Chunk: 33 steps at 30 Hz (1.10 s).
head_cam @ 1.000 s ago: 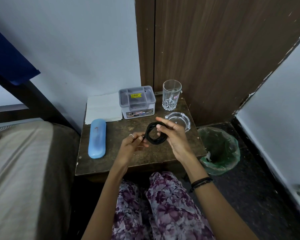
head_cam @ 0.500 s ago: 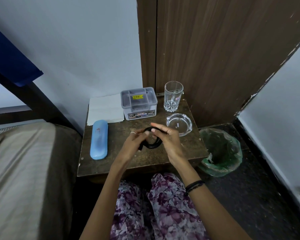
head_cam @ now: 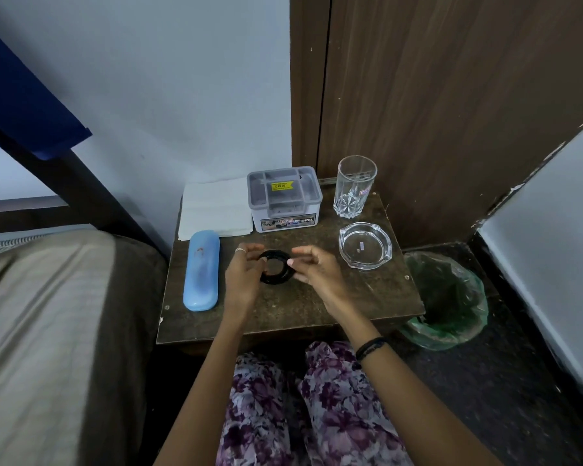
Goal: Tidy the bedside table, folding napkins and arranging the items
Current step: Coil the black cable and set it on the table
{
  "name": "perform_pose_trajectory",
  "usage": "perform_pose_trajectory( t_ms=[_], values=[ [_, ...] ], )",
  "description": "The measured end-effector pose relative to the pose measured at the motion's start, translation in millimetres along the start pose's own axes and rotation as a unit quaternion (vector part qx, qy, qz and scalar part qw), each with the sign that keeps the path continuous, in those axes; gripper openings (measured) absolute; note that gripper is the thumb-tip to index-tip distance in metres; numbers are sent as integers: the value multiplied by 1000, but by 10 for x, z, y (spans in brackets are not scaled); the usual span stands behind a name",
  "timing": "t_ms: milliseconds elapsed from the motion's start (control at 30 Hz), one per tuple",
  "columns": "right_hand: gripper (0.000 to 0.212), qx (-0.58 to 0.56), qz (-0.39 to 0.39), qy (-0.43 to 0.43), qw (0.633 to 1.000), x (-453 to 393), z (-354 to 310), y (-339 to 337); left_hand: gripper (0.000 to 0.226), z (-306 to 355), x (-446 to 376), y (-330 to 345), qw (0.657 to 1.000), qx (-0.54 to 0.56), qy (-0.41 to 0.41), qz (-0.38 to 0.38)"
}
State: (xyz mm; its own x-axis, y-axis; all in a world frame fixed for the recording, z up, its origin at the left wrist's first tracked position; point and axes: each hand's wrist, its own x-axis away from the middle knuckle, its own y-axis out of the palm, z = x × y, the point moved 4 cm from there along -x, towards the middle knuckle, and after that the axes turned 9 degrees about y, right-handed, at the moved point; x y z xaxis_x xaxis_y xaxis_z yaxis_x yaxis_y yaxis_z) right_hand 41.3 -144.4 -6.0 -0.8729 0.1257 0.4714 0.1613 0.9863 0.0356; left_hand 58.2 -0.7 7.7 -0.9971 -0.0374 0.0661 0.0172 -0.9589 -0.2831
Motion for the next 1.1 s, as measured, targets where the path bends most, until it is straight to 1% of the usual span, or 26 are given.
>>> perform_pose_trajectory(
  t_ms=[67,167,233,367,400,467,567,667,767,833,967,1100],
  values=[
    [31,-21,14,17,1000,-94,76,76,17,-12,-66,-39,995,-86,46,2],
    [28,-31,44,22,998,-247,149,179,20,-38,-170,-80,970,-222,101,-4],
    [25,-9,70,12,997,-335,177,249,22,-54,-228,-107,953,-285,104,-6],
    [23,38,105,-17,994,-431,226,403,27,-96,-309,-116,922,-379,72,-24],
    [22,44,114,-26,992,-447,237,430,27,-110,-317,-108,917,-393,67,-34],
    [21,67,131,-48,988,-472,234,465,32,-146,-311,-86,916,-392,67,-53],
    [18,113,138,-82,980,-474,195,495,48,-213,-249,-63,913,-392,92,-62],
    [14,147,149,-109,972,-430,164,495,58,-286,-180,-76,891,-431,117,-78],
    [15,190,130,-115,966,-402,153,512,58,-337,-145,-108,872,-468,112,-89],
    [17,222,101,-114,963,-389,146,547,57,-324,-154,-113,876,-462,107,-91],
    [18,230,97,-128,960,-338,73,548,54,-229,-177,-101,915,-378,114,-85],
    [17,252,100,-177,946,-269,-84,591,38,-125,-230,-154,948,-286,128,-49]
  ],
)
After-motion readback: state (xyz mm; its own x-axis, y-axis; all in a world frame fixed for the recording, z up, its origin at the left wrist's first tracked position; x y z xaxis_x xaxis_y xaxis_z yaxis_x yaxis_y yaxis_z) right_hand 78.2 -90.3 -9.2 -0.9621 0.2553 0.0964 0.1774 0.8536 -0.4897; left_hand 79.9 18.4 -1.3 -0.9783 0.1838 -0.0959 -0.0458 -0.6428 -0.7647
